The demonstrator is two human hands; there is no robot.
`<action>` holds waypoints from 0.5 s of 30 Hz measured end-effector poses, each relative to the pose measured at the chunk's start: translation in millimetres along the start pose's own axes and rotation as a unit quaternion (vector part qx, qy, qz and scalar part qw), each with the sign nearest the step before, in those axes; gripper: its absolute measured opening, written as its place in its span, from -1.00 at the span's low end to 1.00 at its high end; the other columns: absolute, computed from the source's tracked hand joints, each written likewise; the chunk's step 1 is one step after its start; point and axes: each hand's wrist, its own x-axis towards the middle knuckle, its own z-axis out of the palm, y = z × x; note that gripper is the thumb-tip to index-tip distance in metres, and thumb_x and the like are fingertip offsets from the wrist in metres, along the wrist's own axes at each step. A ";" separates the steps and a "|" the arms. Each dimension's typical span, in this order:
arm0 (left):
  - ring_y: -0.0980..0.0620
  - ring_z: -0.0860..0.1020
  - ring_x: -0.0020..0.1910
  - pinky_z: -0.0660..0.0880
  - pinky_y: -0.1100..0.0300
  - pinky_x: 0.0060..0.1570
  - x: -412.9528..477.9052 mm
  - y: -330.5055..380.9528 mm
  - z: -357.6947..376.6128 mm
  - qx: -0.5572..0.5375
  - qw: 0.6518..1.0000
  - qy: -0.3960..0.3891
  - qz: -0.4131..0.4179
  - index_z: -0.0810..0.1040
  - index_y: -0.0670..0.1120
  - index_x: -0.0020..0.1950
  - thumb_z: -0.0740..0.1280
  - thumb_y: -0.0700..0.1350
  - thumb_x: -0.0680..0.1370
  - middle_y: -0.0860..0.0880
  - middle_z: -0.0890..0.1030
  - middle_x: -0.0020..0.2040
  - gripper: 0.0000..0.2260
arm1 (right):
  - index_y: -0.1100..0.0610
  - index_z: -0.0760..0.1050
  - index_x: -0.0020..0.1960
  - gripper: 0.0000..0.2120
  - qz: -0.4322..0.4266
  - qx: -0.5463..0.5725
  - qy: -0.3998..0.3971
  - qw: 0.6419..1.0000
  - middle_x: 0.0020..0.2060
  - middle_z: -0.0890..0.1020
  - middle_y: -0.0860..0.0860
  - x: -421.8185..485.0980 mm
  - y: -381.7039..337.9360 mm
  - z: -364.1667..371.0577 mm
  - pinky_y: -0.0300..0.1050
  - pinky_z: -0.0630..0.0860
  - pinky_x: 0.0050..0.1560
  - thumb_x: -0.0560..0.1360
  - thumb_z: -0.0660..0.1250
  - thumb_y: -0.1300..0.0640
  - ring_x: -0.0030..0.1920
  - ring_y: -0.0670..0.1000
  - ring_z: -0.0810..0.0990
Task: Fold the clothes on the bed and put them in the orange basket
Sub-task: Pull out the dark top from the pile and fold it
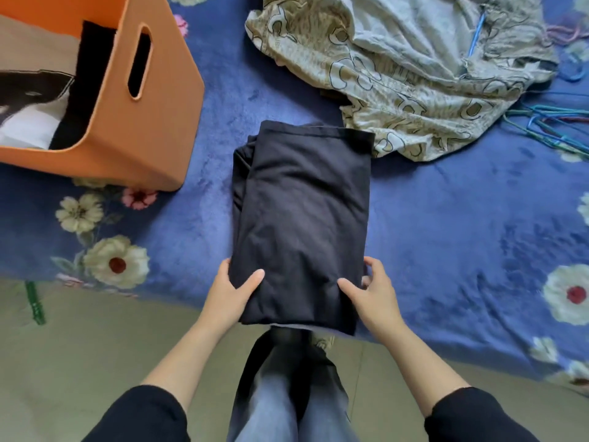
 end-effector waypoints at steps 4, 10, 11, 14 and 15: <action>0.02 0.60 0.14 0.51 0.08 0.15 -17.0 -17.1 -6.2 -0.060 0.997 -0.005 -0.040 0.49 -0.07 0.28 0.39 -0.10 0.54 0.02 0.63 0.15 -0.68 | 0.05 0.38 0.23 -0.61 0.041 0.041 -0.044 0.997 -0.06 0.69 0.11 -4.9 5.6 -17.2 0.09 0.56 0.12 0.46 0.38 0.27 -0.04 0.11 0.67; 0.03 0.61 0.12 0.58 0.08 -0.01 -58.2 -32.6 -9.6 -0.086 0.975 -0.139 -0.153 0.39 -0.01 0.39 0.47 -0.13 0.39 0.04 0.60 0.23 -0.41 | -0.37 0.23 0.41 -0.29 0.039 0.064 -0.165 0.983 -0.17 0.66 -0.08 -34.6 9.3 -52.9 -0.29 0.57 -0.24 0.54 0.22 0.36 -0.33 -0.05 0.61; 0.09 0.60 0.13 0.58 0.12 -0.01 -60.0 -28.2 -13.5 -0.088 0.974 -0.150 -0.144 0.32 0.05 0.46 0.46 -0.13 0.36 0.10 0.56 0.28 -0.31 | -0.27 0.36 0.38 -0.39 0.063 0.084 -0.185 0.977 -0.35 0.54 -0.09 -35.3 5.9 -58.5 -0.32 0.48 -0.38 0.56 0.18 0.36 -0.47 -0.10 0.46; 0.27 0.58 -0.03 0.54 0.25 -0.23 -64.3 0.2 -27.1 -0.123 0.973 -0.157 -0.113 0.15 0.34 0.44 0.32 -0.25 0.50 0.34 0.46 0.26 -0.30 | 0.13 0.62 0.16 -0.65 0.129 0.105 -0.213 0.963 -0.54 0.29 -0.08 -28.2 -10.1 -69.2 -0.32 0.31 -0.50 0.55 0.13 0.33 -0.52 -0.11 0.26; 0.22 0.59 -0.09 0.54 0.23 -0.31 -64.5 12.5 -31.7 -0.146 0.970 -0.162 -0.107 0.20 0.38 0.39 0.26 -0.29 0.53 0.36 0.49 0.21 -0.34 | 0.22 0.65 0.08 -0.68 0.136 0.102 -0.209 0.963 -0.52 0.34 -0.05 -23.1 -16.1 -70.9 -0.32 0.33 -0.48 0.54 0.13 0.31 -0.49 -0.09 0.30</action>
